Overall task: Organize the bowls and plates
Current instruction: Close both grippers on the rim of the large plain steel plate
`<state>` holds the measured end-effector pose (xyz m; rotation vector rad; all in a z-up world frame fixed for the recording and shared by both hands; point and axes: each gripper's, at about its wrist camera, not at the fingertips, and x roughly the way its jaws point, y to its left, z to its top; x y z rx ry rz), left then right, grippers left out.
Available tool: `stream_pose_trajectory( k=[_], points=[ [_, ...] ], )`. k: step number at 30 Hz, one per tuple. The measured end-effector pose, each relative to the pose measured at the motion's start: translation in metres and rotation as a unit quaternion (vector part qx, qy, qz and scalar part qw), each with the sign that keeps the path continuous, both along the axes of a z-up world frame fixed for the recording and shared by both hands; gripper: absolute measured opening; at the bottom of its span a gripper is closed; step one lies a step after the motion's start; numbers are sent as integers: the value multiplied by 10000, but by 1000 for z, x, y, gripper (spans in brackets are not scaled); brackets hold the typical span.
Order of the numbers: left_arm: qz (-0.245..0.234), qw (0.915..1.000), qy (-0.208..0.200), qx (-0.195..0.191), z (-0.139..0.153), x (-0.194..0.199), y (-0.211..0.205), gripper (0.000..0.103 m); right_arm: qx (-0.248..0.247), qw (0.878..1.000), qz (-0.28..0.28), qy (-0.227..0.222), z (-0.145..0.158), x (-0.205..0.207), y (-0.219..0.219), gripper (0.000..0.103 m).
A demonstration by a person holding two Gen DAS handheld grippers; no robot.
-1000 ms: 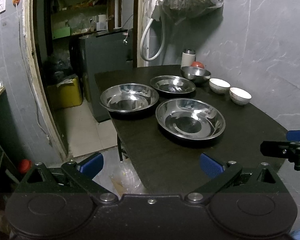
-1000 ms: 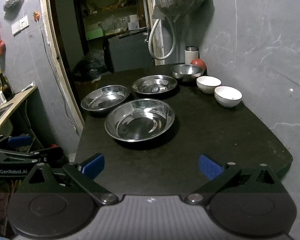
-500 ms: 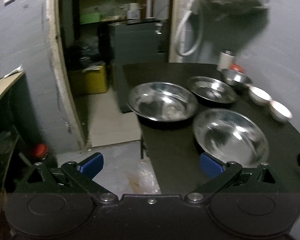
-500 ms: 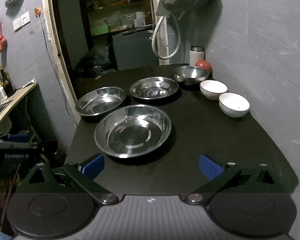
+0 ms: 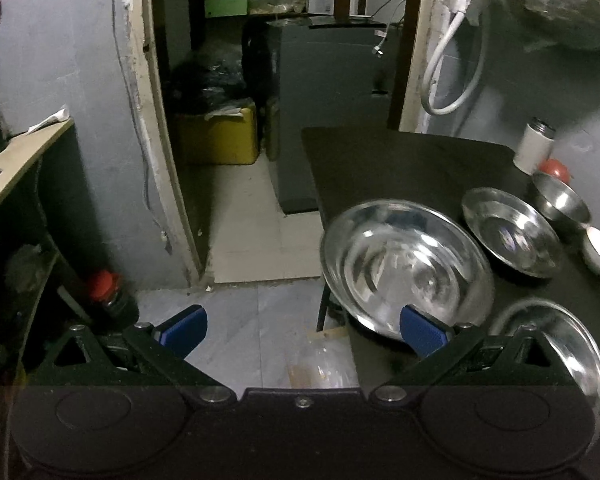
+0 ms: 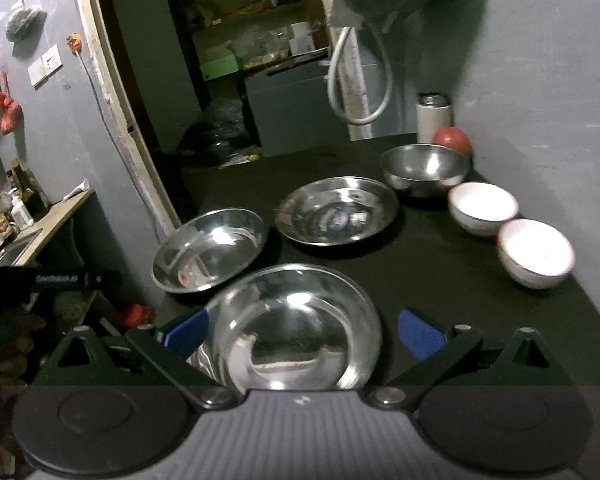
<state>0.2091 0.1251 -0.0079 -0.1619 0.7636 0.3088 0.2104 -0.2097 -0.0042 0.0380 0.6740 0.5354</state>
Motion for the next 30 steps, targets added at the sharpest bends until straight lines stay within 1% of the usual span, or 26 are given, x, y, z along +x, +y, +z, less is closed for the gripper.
stream_pose_trajectory(
  k=[7, 11, 13, 15, 17, 19, 21, 22, 23, 24, 26, 28, 30],
  points=[
    [-247, 9994, 13, -252, -17, 48, 39, 102, -31, 10000, -12, 24, -7, 39, 53, 103],
    [-171, 9988, 86, -440, -27, 67, 51, 102, -82, 9999, 16, 117, -12, 61, 81, 103],
    [-189, 9979, 78, -616, -31, 72, 55, 100, -151, 9998, 28, 141, -15, 71, 92, 102],
    [-217, 9969, 76, -751, -35, 76, 58, 97, -206, 9997, 23, 138, -17, 79, 103, 99],
    [-249, 9959, 91, -870, -39, 81, 60, 90, -241, 9995, -18, 197, -21, 88, 111, 96],
    [-294, 9947, 91, -985, -42, 83, 60, 86, -276, 9993, -52, 252, -24, 93, 116, 93],
    [-352, 9935, 71, -1078, -44, 85, 61, 78, -309, 9991, -85, 287, -28, 99, 121, 89],
    [-380, 9931, 58, -1111, -44, 86, 60, 73, -312, 9990, -106, 318, -29, 101, 123, 88],
    [-419, 9924, 42, -1156, -45, 87, 60, 67, -316, 9988, -130, 351, -31, 104, 125, 85],
    [-463, 9914, 33, -1221, -46, 88, 60, 63, -314, 9986, -147, 389, -33, 106, 127, 82],
    [-530, 9891, 52, -1375, -47, 90, 62, 43, -339, 9982, -174, 459, -35, 110, 131, 76],
    [-569, 9871, 56, -1499, -49, 93, 63, 36, -377, 9976, -175, 552, -39, 113, 135, 70],
    [-592, 9859, 17, -1563, -49, 93, 63, 29, -426, 9970, -169, 624, -42, 115, 139, 59]
  ],
)
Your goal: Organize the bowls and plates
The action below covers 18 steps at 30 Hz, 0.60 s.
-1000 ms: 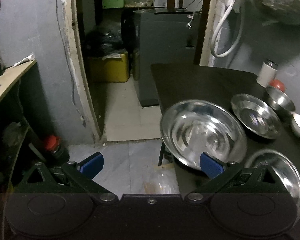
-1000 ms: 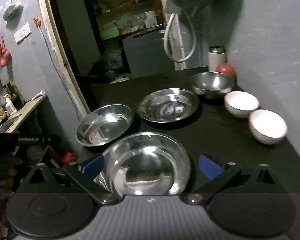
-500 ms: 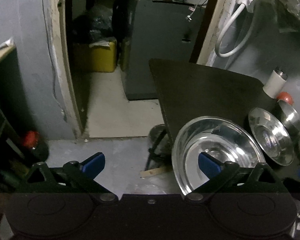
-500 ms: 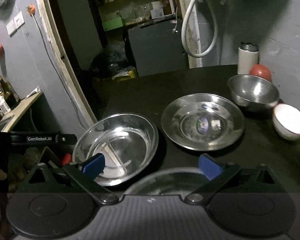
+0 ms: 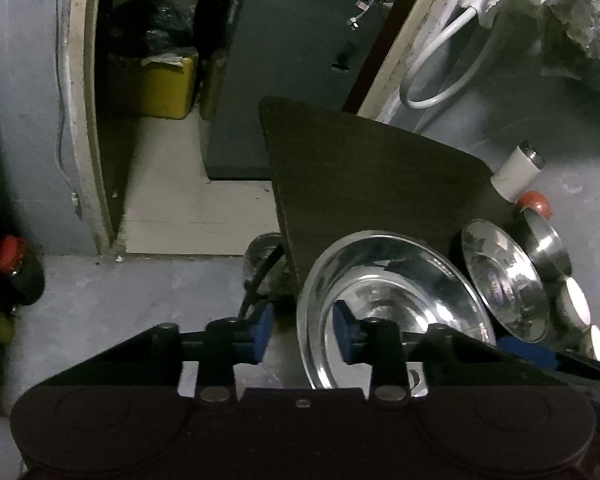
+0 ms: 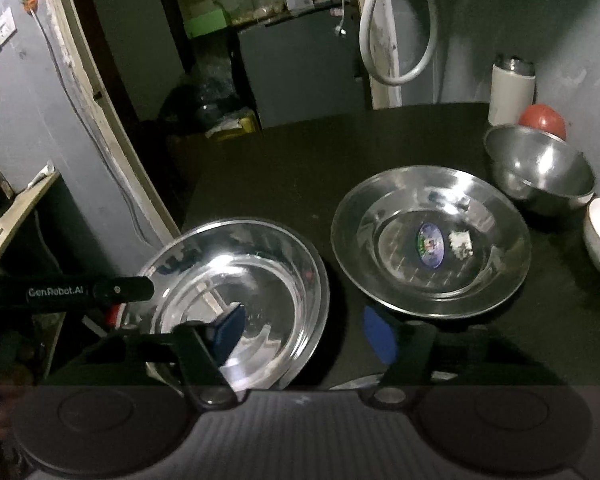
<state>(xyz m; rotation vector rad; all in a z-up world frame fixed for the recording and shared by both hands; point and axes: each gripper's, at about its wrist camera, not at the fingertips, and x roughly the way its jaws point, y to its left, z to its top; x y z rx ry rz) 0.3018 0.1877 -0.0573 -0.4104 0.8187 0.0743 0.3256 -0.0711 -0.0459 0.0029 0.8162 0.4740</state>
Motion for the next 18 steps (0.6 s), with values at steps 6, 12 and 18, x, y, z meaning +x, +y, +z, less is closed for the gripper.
stream_pose_trajectory(
  k=[6, 12, 18],
  points=[
    [-44, 9999, -60, -72, 0, 0, 0, 13, -29, 9999, -25, 114, -5, 3, 6, 50],
    [-9, 9999, -76, -119, -1, -2, -1, 8, -45, 9998, -59, 182, -8, 4, 7, 39],
    [80, 9993, -180, -309, 2, -8, 3, 7, 24, 9996, -178, 208, -4, 4, 1, 30]
  ],
)
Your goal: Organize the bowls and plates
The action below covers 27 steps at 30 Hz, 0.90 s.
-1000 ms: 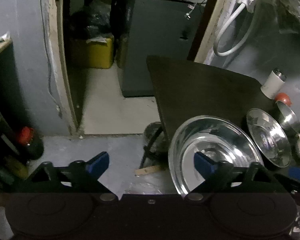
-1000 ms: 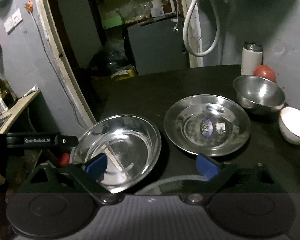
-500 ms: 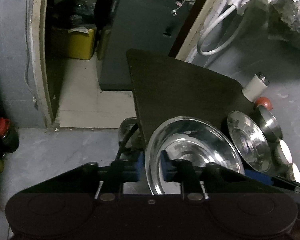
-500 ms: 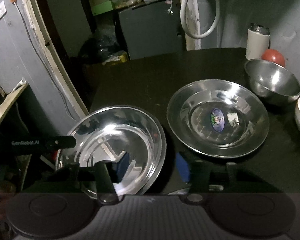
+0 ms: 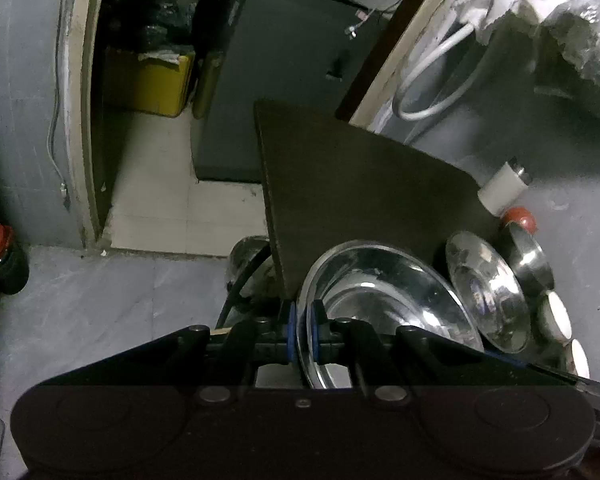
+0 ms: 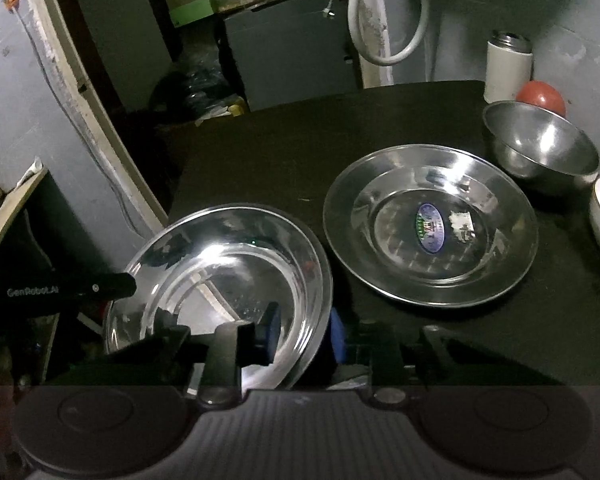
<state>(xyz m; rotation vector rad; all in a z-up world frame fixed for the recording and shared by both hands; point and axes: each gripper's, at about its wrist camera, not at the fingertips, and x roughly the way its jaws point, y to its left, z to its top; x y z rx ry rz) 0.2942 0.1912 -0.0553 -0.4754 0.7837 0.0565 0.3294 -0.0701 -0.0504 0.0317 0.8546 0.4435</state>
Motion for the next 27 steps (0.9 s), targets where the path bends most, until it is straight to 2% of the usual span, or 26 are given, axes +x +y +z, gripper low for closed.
stream_pose_trajectory(
  k=[13, 20, 27],
  points=[
    [-173, 9994, -295, -68, 28, -25, -21, 8, 168, 9991, 5, -397, 30, -23, -21, 30],
    [-714, 9970, -278, -121, 36, -37, -63, 8, 141, 9982, -250, -524, 46, -54, -64, 30],
    [-1289, 9915, -153, 50, 33, -45, -103, 8, 92, 9972, -616, -411, 45, -84, -108, 30]
  ],
)
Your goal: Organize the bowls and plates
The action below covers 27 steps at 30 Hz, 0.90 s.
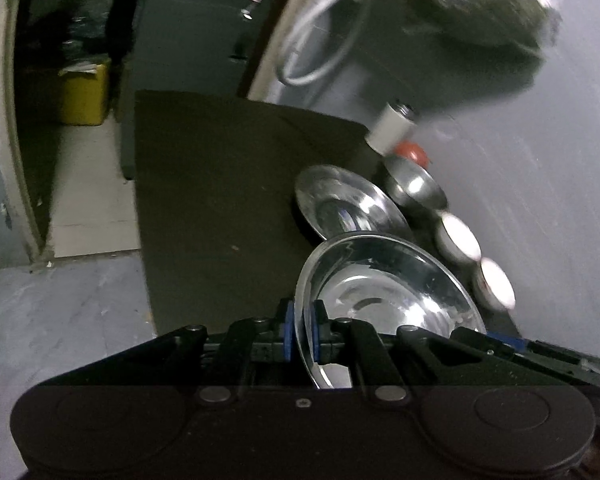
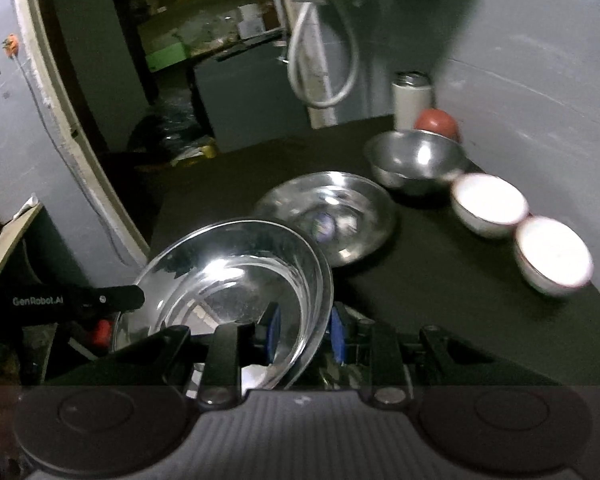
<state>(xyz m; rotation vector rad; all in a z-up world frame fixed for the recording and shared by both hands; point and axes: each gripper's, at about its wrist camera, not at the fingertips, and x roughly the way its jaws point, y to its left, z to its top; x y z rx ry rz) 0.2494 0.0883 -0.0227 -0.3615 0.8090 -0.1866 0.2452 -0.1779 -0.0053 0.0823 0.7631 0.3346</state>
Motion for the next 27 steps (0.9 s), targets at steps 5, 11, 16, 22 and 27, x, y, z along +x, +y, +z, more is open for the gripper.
stream_pose_trajectory(
  k=[5, 11, 16, 22, 27],
  points=[
    [-236, 9994, 73, 235, -8, -7, -17, 10, -72, 9998, -109, 152, -8, -15, -16, 31],
    [-382, 9980, 182, 462, -15, -10, -26, 10, -174, 9994, -104, 296, -18, -23, -21, 31],
    [-445, 9968, 200, 626, -19, -11, -31, 12, -225, 9991, -63, 353, -23, -27, -23, 32],
    [-458, 9962, 257, 697, -21, -8, -35, 12, -328, 9987, -23, 378, -25, -24, -22, 33],
    [-484, 9957, 265, 742, -23, -6, -37, 13, -500, 9980, 20, 382, -23, -21, -16, 36]
  ],
)
